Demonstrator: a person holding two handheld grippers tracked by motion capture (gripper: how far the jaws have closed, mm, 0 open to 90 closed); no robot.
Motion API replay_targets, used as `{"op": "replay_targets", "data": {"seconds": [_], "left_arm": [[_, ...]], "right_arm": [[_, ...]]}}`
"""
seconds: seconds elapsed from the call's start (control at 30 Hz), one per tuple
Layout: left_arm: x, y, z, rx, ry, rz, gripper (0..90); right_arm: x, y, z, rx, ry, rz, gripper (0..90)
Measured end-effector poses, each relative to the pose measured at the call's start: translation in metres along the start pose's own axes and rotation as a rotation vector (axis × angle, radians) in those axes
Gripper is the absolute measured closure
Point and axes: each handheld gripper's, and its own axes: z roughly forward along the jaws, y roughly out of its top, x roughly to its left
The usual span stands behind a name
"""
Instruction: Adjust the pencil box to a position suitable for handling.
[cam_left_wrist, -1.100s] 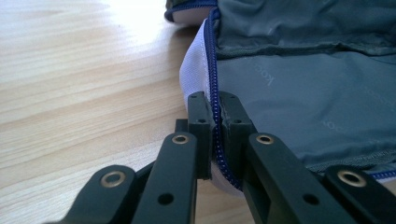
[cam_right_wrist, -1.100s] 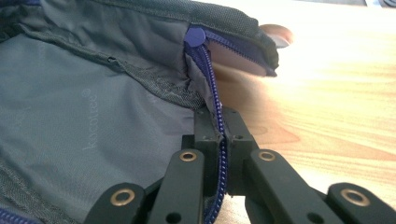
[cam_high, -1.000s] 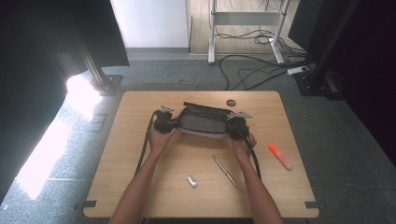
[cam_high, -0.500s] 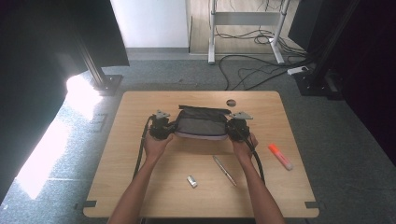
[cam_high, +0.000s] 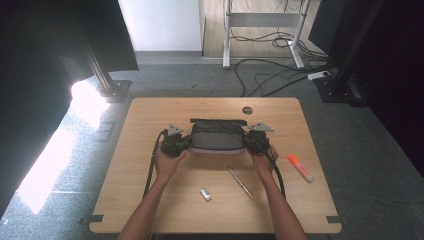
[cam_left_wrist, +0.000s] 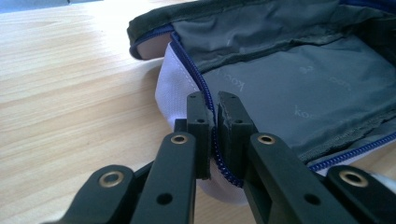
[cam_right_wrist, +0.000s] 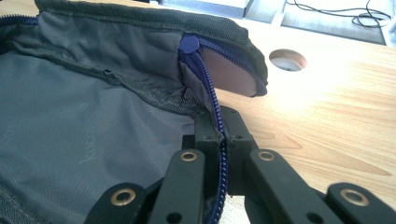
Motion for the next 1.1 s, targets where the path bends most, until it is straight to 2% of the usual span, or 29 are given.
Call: {"op": "replay_targets", "data": {"seconds": [0.23,0.47,0.83,1.1], "left_arm": [[-0.002,-0.011,0.004,0.023,-0.01,-0.003,84.8],[0.001,-0.023,0.017,0.07,-0.009,-0.016,84.7],[0.002,-0.033,0.027,0.095,-0.01,-0.021,82.4],[0.002,-0.034,0.028,0.091,-0.016,-0.027,80.1]], "right_arm": [[-0.001,-0.004,0.002,0.025,0.02,-0.017,86.5],[-0.002,-0.015,0.016,0.089,0.025,-0.02,86.4],[-0.005,-0.028,0.032,0.17,0.03,-0.01,85.4],[-0.005,-0.031,0.036,0.17,0.027,-0.002,84.5]]}}
